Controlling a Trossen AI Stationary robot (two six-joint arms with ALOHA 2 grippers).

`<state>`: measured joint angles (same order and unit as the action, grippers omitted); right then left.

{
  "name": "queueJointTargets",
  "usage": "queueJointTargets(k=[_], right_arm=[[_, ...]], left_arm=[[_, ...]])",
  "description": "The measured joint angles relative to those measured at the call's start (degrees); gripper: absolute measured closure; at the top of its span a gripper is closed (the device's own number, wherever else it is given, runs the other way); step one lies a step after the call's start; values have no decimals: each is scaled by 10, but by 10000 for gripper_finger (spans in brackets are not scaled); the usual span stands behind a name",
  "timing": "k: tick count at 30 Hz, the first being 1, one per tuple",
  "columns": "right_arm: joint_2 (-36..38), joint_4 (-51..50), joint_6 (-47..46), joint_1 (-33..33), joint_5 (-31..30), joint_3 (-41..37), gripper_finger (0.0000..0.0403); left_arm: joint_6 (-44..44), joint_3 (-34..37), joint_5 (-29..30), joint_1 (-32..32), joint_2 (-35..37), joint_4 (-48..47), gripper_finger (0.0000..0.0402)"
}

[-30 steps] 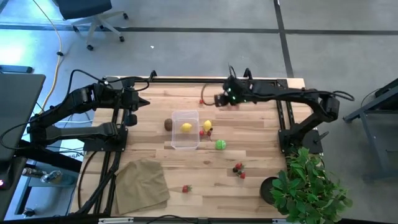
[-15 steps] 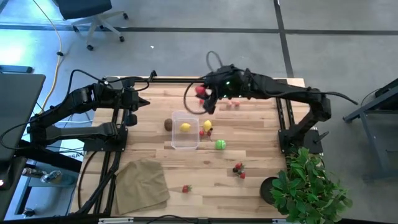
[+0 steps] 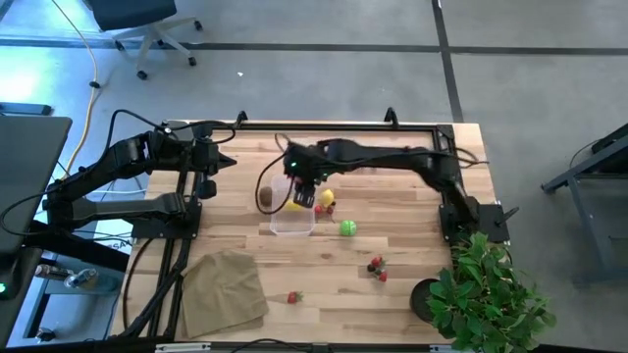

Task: Pick and placing Produce into tupperware
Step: Put the strawberry into the transparent bin

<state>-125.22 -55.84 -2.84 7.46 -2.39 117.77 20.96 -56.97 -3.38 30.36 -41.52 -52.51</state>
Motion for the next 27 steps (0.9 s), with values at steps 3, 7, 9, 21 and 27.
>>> queueJointTargets(k=[3, 7, 9, 21, 27], right_arm=[[-50, -32, 12, 0, 4, 43, 234], [-106, -67, 14, 2, -1, 98, 234], [-126, -79, 14, 4, 0, 116, 234], [-142, -91, 15, 5, 19, 107, 234], [-144, -97, 29, 0, 64, 107, 234]], left_arm=[[0, 0, 0, 0, 0, 0, 401], [0, 0, 0, 0, 0, 0, 401], [0, 0, 0, 0, 0, 0, 401], [0, 0, 0, 0, 0, 0, 401], [0, 0, 0, 0, 0, 0, 401]])
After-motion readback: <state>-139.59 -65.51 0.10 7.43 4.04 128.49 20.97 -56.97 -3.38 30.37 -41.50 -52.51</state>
